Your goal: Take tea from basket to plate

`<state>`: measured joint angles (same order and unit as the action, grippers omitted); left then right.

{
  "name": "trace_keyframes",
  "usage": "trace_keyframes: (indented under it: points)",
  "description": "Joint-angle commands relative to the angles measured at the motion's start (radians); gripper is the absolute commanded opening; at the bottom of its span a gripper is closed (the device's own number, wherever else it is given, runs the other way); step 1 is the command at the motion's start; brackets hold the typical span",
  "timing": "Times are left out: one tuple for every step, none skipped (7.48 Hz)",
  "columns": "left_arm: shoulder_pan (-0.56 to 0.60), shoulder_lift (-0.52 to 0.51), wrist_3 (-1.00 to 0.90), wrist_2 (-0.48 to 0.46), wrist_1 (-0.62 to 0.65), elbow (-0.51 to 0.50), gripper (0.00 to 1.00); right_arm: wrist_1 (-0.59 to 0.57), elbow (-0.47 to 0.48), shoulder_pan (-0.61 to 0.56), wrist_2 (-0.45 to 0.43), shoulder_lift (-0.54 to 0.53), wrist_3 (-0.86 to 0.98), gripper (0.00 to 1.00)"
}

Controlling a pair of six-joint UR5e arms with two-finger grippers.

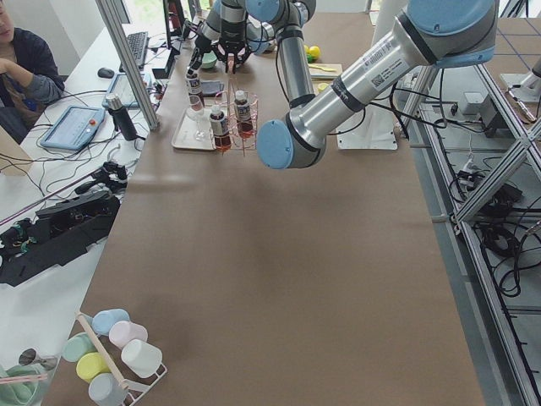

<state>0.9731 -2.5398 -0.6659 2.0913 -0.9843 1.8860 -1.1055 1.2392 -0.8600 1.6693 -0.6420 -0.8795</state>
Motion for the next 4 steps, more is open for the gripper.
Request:
trace_keyframes:
  points:
    - [0.152,0.096,-0.154,0.071,0.001,0.004,0.0,0.001,-0.012,0.041,-0.04,0.001,0.001,0.0]
    - [0.205,0.145,-0.232,0.081,-0.004,0.004,0.0,0.0,-0.012,0.042,-0.042,-0.001,0.004,0.0]
    - [0.264,0.197,-0.323,0.081,-0.007,0.002,0.0,0.001,-0.012,0.044,-0.042,-0.001,0.005,0.0]
    - [0.316,0.254,-0.381,0.079,-0.01,0.004,0.0,-0.002,-0.012,0.044,-0.042,-0.001,0.004,0.47]
